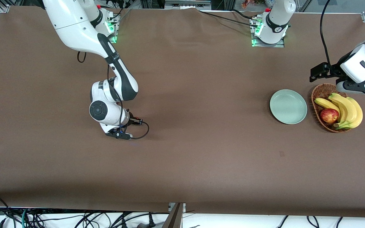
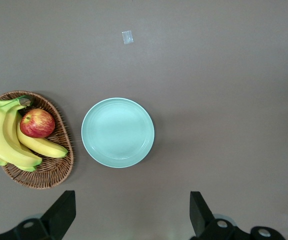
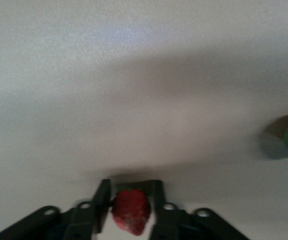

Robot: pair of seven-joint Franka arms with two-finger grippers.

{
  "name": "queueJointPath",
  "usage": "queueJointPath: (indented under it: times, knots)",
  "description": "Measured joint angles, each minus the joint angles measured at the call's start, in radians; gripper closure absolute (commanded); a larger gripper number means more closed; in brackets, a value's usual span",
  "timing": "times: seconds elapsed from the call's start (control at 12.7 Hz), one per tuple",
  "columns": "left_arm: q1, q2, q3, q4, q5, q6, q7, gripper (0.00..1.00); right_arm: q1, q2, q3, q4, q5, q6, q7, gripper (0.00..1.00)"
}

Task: Collect all strawberries into plate
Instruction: 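Set the strawberry mid-table with the right gripper while the left gripper approaches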

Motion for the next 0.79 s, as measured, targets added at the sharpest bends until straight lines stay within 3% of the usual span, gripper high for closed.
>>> queueJointPath:
  times: [0.47,0.79]
  knots:
    - [0.0,0.002,0.0,0.0,0.0,0.0,0.0,0.0,0.013,-0.005,0.089,0.077,0.001,0.011,0.23,0.94]
    - [0.0,0.003,0.0,0.0,0.0,0.001,0.0,0.0,0.127,0.048,0.107,0.218,0.042,0.12,0.443,0.9]
